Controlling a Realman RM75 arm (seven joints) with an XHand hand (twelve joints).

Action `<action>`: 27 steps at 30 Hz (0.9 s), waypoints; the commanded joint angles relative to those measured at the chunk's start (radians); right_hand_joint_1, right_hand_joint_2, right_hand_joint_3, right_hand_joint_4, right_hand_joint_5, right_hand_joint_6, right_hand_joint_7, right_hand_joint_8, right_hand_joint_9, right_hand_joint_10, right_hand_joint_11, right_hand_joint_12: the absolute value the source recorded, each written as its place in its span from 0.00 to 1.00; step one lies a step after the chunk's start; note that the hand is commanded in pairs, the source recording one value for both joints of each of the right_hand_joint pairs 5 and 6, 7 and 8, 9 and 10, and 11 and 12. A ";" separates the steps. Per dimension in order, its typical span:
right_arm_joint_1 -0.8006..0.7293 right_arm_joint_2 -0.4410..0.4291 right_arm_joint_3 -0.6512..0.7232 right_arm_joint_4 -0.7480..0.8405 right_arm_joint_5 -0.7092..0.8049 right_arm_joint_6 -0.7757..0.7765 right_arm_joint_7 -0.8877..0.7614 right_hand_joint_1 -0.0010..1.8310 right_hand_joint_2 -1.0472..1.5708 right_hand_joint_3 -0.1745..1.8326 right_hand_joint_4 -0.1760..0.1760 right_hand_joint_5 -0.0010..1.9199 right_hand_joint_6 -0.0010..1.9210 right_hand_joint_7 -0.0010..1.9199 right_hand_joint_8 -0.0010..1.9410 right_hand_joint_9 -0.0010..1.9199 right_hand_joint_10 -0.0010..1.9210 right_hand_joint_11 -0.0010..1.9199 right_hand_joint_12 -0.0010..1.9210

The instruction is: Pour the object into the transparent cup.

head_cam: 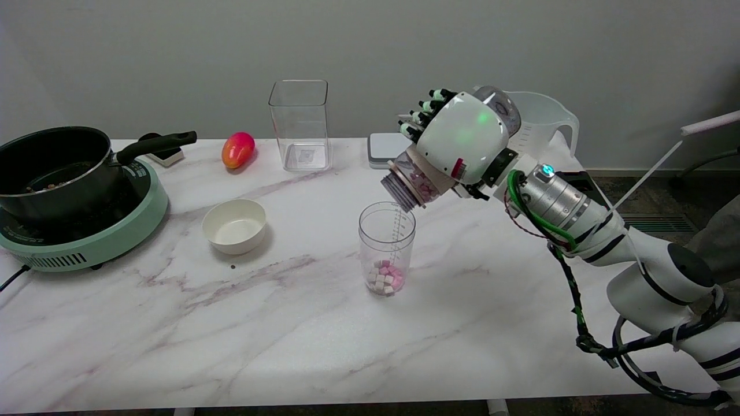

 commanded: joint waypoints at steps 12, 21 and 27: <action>0.004 -0.001 0.027 -0.002 0.008 0.077 -0.060 0.79 0.75 0.39 0.50 0.66 0.66 0.77 0.76 0.71 0.71 0.62 0.62; 0.004 -0.001 0.018 -0.002 0.000 0.077 -0.076 0.79 0.75 0.39 0.50 0.66 0.66 0.77 0.77 0.71 0.71 0.62 0.62; 0.003 -0.001 0.015 -0.002 -0.016 0.081 -0.084 0.79 0.75 0.39 0.50 0.66 0.66 0.77 0.77 0.72 0.72 0.62 0.62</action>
